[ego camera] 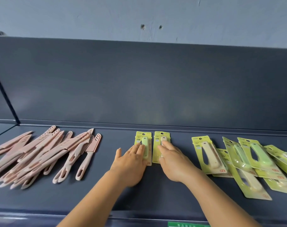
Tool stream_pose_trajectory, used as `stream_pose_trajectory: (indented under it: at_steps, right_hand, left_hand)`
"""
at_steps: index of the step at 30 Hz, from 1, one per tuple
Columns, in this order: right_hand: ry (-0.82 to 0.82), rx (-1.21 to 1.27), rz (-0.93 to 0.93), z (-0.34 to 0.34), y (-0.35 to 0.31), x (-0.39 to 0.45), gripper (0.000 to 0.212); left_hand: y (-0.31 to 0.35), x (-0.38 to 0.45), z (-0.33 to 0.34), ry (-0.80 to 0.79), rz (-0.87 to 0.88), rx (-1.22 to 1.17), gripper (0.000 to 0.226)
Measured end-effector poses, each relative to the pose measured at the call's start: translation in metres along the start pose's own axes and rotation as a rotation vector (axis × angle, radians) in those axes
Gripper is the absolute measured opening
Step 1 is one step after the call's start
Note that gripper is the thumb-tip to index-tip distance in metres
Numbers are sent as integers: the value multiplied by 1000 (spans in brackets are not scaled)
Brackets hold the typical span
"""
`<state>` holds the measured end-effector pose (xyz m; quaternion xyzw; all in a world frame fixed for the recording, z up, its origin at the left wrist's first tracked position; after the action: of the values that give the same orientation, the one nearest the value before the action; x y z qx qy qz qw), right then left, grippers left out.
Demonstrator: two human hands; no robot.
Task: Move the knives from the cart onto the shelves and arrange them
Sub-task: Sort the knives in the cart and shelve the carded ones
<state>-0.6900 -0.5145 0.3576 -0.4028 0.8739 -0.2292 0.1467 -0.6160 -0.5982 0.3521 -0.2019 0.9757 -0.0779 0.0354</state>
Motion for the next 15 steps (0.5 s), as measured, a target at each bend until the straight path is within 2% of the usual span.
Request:
stream_pose_trajectory:
  at_steps: [5, 15]
  right_hand:
    - [-33, -7, -22, 5, -10, 11, 42]
    - [-33, -2, -35, 8, -14, 29, 43]
  left_hand:
    - [-18, 9, 1, 36, -5, -38, 51]
    - [-21, 20, 4, 8, 19, -117, 54]
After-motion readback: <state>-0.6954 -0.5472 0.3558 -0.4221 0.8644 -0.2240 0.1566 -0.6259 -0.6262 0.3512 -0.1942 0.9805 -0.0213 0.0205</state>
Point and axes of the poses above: each hand's wrist, its own x-axis towards the middle knuckle, its own z-axis out of the palm, y = z × x, the point moved 10 cm from there along x, towards the middle knuckle, and after that the axes turned 15 degrees about x, right-handed, at the moved point
